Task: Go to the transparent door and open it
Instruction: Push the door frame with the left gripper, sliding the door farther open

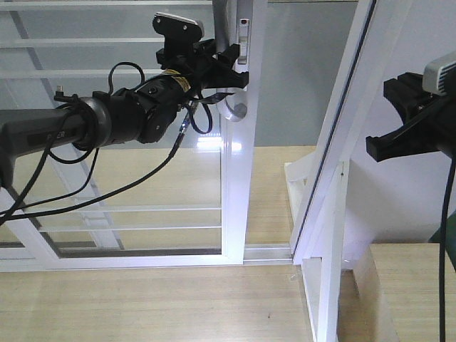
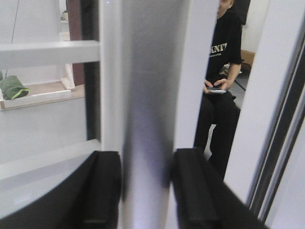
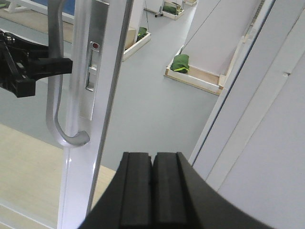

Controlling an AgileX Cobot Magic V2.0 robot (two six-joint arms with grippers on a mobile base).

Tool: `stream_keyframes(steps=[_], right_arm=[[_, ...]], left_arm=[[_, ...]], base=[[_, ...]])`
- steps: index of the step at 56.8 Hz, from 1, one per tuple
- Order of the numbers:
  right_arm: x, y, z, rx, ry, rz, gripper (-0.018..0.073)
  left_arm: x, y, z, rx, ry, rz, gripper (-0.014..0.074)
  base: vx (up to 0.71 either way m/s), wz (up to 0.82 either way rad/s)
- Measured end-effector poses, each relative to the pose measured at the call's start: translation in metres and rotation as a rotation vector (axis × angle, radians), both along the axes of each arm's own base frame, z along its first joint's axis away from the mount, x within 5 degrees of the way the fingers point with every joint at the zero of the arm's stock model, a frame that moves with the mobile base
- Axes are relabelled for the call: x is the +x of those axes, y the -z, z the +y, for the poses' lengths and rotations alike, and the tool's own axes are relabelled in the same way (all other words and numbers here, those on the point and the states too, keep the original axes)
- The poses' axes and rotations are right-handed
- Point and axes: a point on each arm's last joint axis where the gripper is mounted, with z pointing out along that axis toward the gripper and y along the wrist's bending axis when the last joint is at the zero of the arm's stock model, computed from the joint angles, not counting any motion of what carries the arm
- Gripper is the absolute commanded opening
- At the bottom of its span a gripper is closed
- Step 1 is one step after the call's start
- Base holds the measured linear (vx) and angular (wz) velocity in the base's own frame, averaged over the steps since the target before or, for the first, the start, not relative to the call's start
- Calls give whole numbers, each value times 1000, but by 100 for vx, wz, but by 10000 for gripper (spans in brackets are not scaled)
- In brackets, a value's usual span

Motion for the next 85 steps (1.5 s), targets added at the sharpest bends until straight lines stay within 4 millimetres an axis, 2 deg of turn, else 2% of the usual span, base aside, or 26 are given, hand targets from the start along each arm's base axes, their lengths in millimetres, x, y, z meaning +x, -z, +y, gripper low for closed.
stream_keyframes(steps=[7,9,25,60,85], right_arm=[[0,0,0,-2,-1,-1,-1],[0,0,0,-2,-1,-1,-1],[0,0,0,-5,-1,-1,-1],[0,0,0,-14,-3,-4,-1],[1,2,0,-16,-3,5,-1]], left_arm=[[-1,0,-2,-3,2,0,15],[-1,0,-2,0,3,-2,-10],[-1,-1,-1,25,0,-2,-3],[1,-17,24,104,-51,75,0],[1,-23,55,124,-116,130,0]], base=[[0,0],[0,0],[0,0],[0,0],[0,0]])
